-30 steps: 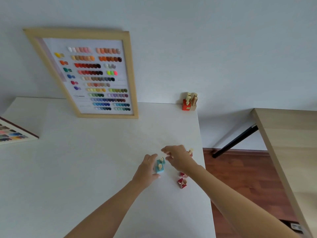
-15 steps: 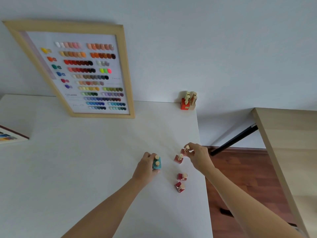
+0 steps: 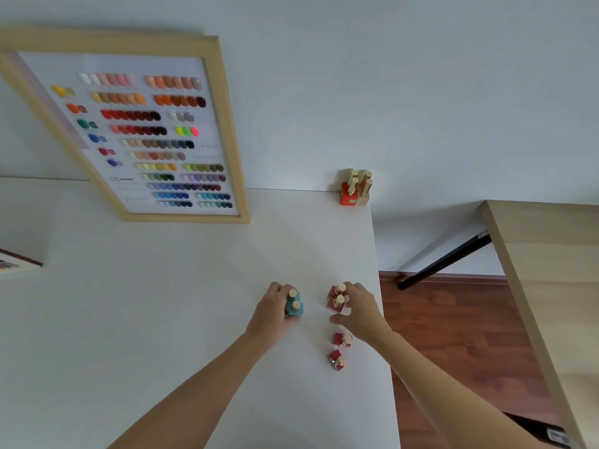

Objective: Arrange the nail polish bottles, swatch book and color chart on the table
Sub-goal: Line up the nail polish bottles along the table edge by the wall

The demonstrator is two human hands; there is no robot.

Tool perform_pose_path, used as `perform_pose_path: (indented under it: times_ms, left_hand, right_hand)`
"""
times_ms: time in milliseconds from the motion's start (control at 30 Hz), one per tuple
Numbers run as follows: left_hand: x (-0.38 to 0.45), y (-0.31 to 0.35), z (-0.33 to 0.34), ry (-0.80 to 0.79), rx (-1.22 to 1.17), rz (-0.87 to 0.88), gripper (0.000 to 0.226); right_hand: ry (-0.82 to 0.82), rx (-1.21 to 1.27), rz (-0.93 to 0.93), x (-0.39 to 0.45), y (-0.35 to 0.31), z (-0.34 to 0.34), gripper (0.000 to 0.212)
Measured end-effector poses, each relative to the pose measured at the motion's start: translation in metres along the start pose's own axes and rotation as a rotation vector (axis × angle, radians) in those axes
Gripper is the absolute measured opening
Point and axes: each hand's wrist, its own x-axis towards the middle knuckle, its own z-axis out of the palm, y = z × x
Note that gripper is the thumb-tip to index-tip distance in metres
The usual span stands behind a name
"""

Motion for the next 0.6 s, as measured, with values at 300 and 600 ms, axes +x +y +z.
perform_pose_path:
  times_ms: [300,600]
  left_hand:
    - [0.047,0.007,-0.008,0.000,0.041,0.038,0.044]
    - [0.140,0.027,-0.021,0.123,0.019,0.074,0.049]
  right_hand:
    - [0.083,0.028,-0.064,0.047,-0.010,-0.011,0.044]
    - [0.214,0.115,-0.041,0.127,-0.024,-0.033,0.041]
